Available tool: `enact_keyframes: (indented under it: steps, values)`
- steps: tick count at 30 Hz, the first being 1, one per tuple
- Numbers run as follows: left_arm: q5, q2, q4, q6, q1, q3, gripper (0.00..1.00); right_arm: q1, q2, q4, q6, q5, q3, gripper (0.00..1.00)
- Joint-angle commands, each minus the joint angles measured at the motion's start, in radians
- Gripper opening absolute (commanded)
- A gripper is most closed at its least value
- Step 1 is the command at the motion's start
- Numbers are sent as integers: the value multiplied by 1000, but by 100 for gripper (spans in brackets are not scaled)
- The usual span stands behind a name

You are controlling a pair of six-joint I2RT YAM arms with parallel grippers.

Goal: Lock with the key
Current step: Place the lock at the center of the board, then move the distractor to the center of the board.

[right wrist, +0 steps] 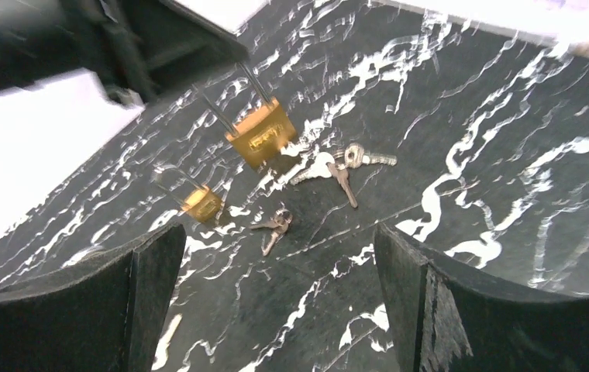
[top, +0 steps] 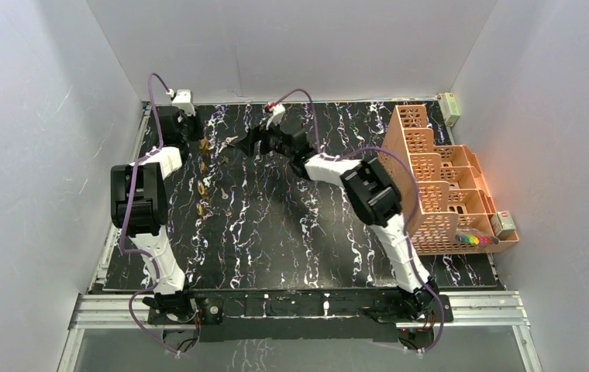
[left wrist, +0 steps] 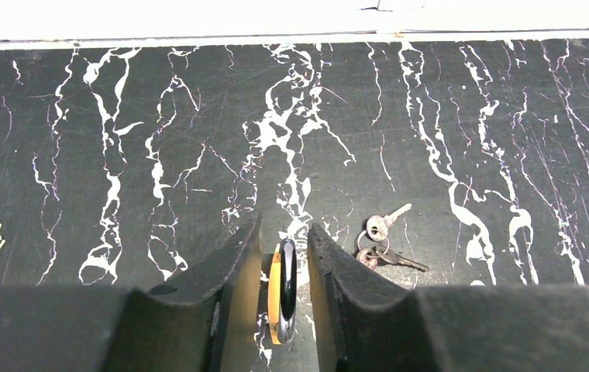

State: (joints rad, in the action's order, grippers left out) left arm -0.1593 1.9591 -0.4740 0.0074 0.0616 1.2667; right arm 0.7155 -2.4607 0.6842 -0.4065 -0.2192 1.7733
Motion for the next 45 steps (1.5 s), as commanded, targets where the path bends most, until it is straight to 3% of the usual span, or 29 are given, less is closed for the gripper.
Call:
enact_keyframes:
  steps: [1, 7, 9, 12, 18, 21, 25, 26, 30, 33, 36, 37, 39, 40, 42, 45]
  values:
    - [4, -63, -23, 15, -3, 27, 29, 7, 349, -54, 145, 12, -123, 99]
    - [-9, -106, -2, 5, -5, 49, 39, 139, 675, -374, 316, 244, -261, 99]
    - [-13, -126, 13, 0, -4, 60, 68, 224, 764, -492, 381, 398, -300, 99]
    - [-21, -169, 31, -1, -4, 69, 80, 332, 870, -684, 379, 660, -343, 98]
    - [-32, -267, 57, -46, -4, 75, 97, 448, 1108, -1178, -11, 925, -430, 99]
    - [-39, -313, 82, -58, -5, 86, 98, 564, 1190, -1488, -271, 1088, -440, 99]
    - [-81, -361, 105, -98, -7, 104, 98, 734, 1134, -2017, -754, 1226, -381, 98]
    - [-101, -370, 113, -104, -10, 111, 98, 758, 1115, -2052, -734, 1221, -366, 99]
    - [-130, -388, 187, -83, -47, 161, 98, 822, 994, -2056, -705, 1258, -275, 99]
    - [-142, -409, 218, -77, -92, 170, 98, 827, 877, -2056, -589, 1350, -142, 98]
    - [-178, -431, 227, -103, -97, 164, 98, 776, 831, -2045, -517, 1423, -21, 98]
    - [-188, -437, 230, -110, -98, 162, 98, 731, 838, -1965, -456, 1405, 0, 98]
    - [-202, -448, 229, -127, -100, 156, 98, 620, 904, -1534, 93, 1224, -68, 99]
    - [-211, -452, 225, -135, -100, 154, 98, 571, 947, -1333, 269, 1061, -132, 98]
    - [-225, -455, 220, -153, -99, 153, 98, 455, 962, -1187, 382, 800, -152, 98]
    - [-238, -454, 234, -164, -99, 169, 98, 266, 863, -1218, 448, 573, 26, 99]
